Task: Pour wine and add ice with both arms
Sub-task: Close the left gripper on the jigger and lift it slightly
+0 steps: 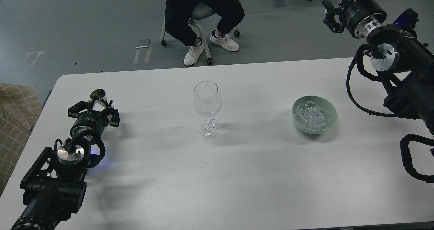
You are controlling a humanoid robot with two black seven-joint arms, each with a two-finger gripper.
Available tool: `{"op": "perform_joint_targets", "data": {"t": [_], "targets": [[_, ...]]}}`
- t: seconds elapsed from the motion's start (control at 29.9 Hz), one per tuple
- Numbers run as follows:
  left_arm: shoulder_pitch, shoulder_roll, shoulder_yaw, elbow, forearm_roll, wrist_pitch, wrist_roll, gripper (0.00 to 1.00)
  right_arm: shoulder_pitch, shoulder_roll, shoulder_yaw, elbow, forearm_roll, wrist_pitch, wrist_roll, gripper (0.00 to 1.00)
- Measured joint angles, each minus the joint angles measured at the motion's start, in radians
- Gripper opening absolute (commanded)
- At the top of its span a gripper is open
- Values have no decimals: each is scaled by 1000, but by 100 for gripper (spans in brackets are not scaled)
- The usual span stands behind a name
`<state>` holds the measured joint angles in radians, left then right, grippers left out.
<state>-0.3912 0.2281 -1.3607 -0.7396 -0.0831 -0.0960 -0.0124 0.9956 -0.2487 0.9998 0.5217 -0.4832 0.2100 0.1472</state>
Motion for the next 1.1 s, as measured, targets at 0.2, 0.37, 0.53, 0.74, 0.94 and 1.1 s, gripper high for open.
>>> {"op": "perform_joint_targets", "data": {"t": [0.2, 0.37, 0.53, 0.74, 0.94, 1.1], "targets": [[-16, -2, -1, 38, -1, -1, -1, 42, 0, 0, -1, 0, 0, 0, 0, 100], [-20, -2, -1, 44, -1, -21, -1, 41, 0, 0, -1, 0, 0, 0, 0, 100], [-26, -2, -2, 51, -6, -24, -3, 40, -1, 0, -1, 0, 0, 1, 0, 100], [-38, -2, -2, 74, -13, -37, -3, 39, -2, 0, -2, 0, 0, 1, 0, 100], [-40, -2, -2, 89, -22, -56, -3, 39, -2, 0, -3, 0, -1, 1, 0, 100], [-40, 0, -3, 89, -30, -58, -3, 39, -2, 0, -3, 1, -1, 2, -1, 100]]}}
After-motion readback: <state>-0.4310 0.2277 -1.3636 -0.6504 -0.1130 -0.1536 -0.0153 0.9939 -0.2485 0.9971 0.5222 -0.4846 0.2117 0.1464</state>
